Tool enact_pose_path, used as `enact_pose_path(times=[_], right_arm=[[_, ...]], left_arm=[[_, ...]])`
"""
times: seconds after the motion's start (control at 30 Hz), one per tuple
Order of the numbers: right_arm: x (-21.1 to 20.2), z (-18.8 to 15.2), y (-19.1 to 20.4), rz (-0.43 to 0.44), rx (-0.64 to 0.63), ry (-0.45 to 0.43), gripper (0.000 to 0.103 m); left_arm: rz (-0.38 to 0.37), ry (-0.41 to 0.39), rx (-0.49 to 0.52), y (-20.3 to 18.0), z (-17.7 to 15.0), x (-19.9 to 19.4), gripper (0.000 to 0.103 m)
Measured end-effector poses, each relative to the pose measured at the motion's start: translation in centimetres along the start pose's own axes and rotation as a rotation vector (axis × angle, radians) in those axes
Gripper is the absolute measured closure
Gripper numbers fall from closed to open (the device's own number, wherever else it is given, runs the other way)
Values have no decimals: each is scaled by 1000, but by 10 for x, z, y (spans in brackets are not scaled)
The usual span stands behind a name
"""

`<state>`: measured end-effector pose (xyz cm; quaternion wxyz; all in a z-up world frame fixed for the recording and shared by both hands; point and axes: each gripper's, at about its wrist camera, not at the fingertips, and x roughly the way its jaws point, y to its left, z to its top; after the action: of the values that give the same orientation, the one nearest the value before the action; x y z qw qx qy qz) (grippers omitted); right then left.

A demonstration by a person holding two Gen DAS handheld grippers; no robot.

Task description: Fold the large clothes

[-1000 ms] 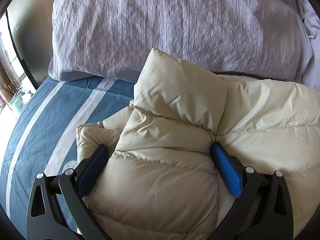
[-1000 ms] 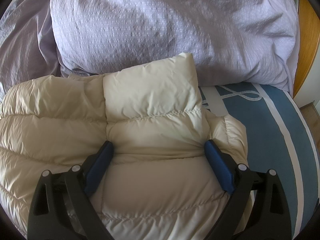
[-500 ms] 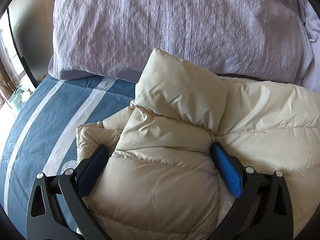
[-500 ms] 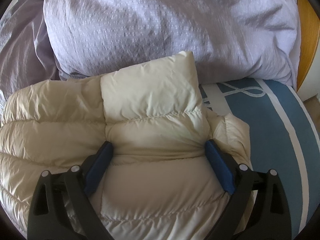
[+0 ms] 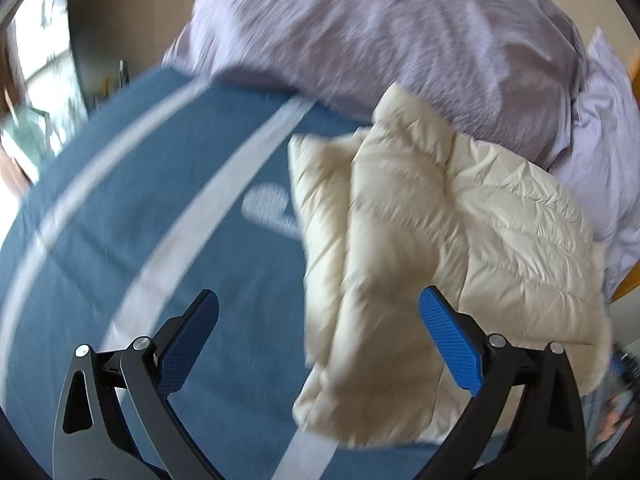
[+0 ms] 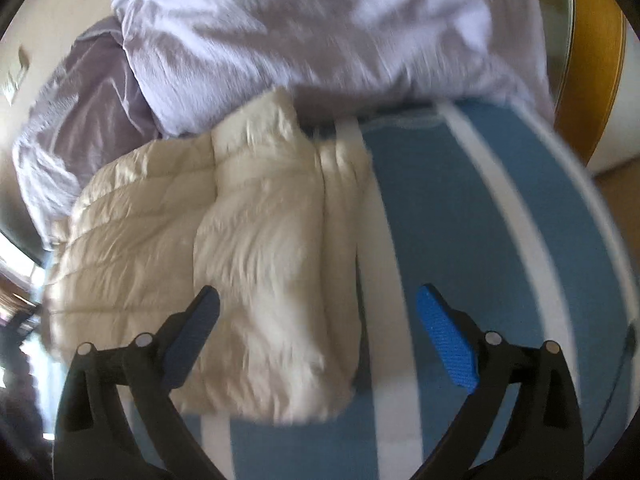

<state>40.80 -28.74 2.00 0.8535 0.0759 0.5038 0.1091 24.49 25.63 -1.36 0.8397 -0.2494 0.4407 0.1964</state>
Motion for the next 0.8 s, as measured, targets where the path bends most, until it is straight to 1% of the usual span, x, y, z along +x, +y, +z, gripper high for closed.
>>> enact_pose_path(times=[0.07,0.17,0.23,0.33,0.37,0.4,0.43,0.47,0.5,0.53,0.57,0.6,0.63,0.67,0.7,0.73,0.77,0.8], right_arm=[[5,-10,-9,32,37,25,5],[14,-18,-13,77,67,57,5],[16,-23,-14,98,80,70,5],[24,-24,-14,117,98,83,5],[24,-24,-13,115,97,71,6],[25,-24,-12,124,97,67,11],[26,-23,-10,131,101,63,15],[26,-24,-9,151,109,62,19],[27,-24,-10,176,119,65,27],[28,-25,-11,204,139,70,34],[28,-26,-13,217,153,71,39],[30,-28,-14,243,174,81,50],[31,-29,-16,262,191,77,61],[33,-31,-19,288,219,84,66],[34,-33,-22,323,245,90,74],[33,-34,-24,349,265,88,79],[31,-36,-24,368,275,81,81],[28,-37,-23,378,273,75,83]], left_arm=[[-43,32,-55,13,-9,3,2],[-83,58,-90,17,-17,4,5],[-94,59,-95,16,-23,2,6],[-106,57,-88,9,-21,2,12],[-108,56,-88,7,-22,1,13],[-111,56,-88,4,-16,3,16],[-115,53,-89,2,-16,3,18],[-121,53,-91,1,-15,4,23],[-135,53,-97,-1,-15,4,29],[-156,57,-106,-3,-15,5,33],[-173,62,-115,-5,-14,7,41],[-196,69,-135,-6,-16,7,45],[-198,65,-145,-8,-16,8,48],[-209,63,-159,-8,-17,8,56],[-221,57,-171,-7,-18,8,65],[-233,48,-182,-6,-18,6,69],[-244,41,-188,-5,-18,5,78],[-263,31,-199,-3,-18,2,83]])
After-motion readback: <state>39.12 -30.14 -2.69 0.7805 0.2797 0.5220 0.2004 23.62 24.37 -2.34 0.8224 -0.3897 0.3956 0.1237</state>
